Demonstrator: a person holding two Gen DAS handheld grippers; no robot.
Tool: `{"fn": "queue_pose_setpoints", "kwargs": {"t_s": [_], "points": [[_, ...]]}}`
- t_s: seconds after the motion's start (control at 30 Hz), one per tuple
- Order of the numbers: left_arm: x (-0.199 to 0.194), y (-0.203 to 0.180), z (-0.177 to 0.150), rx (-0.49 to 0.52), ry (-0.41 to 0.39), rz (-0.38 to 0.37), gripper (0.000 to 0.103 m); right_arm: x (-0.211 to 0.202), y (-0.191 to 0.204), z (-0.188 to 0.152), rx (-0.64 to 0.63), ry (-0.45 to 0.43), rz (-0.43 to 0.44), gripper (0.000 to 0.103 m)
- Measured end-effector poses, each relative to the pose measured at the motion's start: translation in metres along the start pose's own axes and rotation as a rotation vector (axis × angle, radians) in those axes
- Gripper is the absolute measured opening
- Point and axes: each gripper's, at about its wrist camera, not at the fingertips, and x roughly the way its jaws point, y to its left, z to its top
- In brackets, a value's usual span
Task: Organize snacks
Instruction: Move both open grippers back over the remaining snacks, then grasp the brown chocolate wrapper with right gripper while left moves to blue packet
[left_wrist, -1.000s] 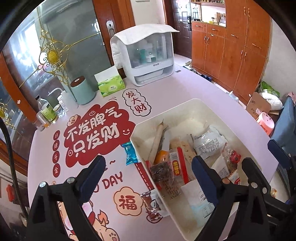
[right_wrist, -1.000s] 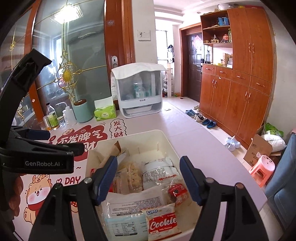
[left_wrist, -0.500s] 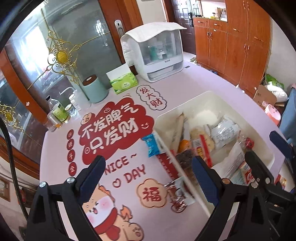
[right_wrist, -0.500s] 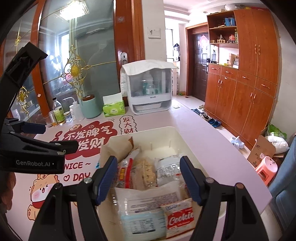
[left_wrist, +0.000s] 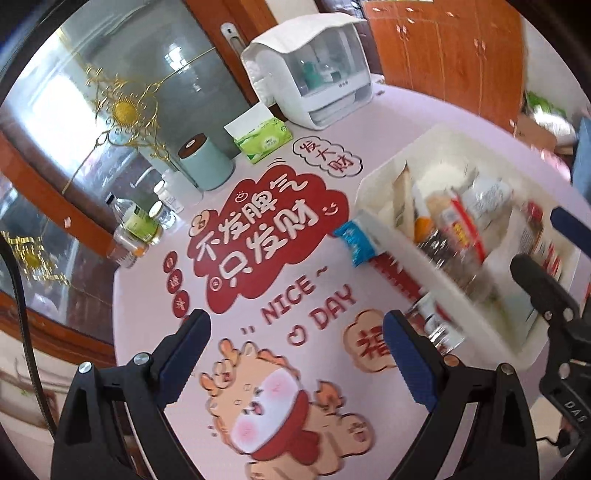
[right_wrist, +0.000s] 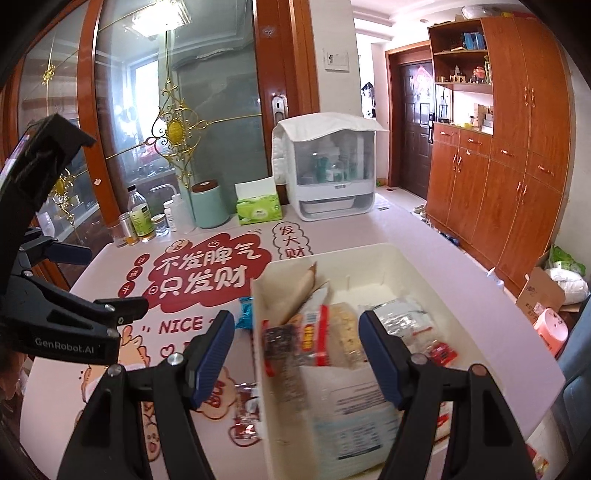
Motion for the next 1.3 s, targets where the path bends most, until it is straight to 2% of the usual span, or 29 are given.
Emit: {"fn": "queue_pose_setpoints", "kwargs": {"t_s": [0.13, 0.33, 0.47, 0.63, 0.83, 0.93, 1.17, 1.3], "points": [[0.008, 0.008, -0.01, 0.068, 0.003, 0.031, 0.094, 0.0, 0.02, -0.007, 0.028, -0.005, 0.026, 0.07], [0.031, 0.026, -0.024, 0.094, 0.033, 0.037, 0.094, 0.004, 0.053, -0.027, 0.037, -0.018, 0.092, 0.07], [0.047, 0.034, -0.031, 0.13, 0.04, 0.03, 0.094, 0.018, 0.076, -0.053, -0.005, 0.056, 0.127, 0.071], [0.071, 0.037, -0.041, 0.236, 0.041, 0.022, 0.094, 0.037, 0.091, -0.078, -0.028, 0.13, 0.097, 0.07], [0.094, 0.032, -0.046, 0.345, 0.028, 0.024, 0.094, 0.06, 0.096, -0.101, 0.013, 0.188, 0.002, 0.07], [0.099, 0.032, -0.047, 0.376, 0.022, 0.031, 0.094, 0.075, 0.097, -0.109, 0.048, 0.205, -0.077, 0.07], [0.105, 0.036, -0.048, 0.382, 0.017, 0.013, 0.094, 0.11, 0.094, -0.117, 0.092, 0.243, -0.28, 0.07], [0.112, 0.04, -0.049, 0.376, 0.023, 0.006, 0.094, 0.131, 0.088, -0.117, 0.148, 0.289, -0.342, 0.07]]}}
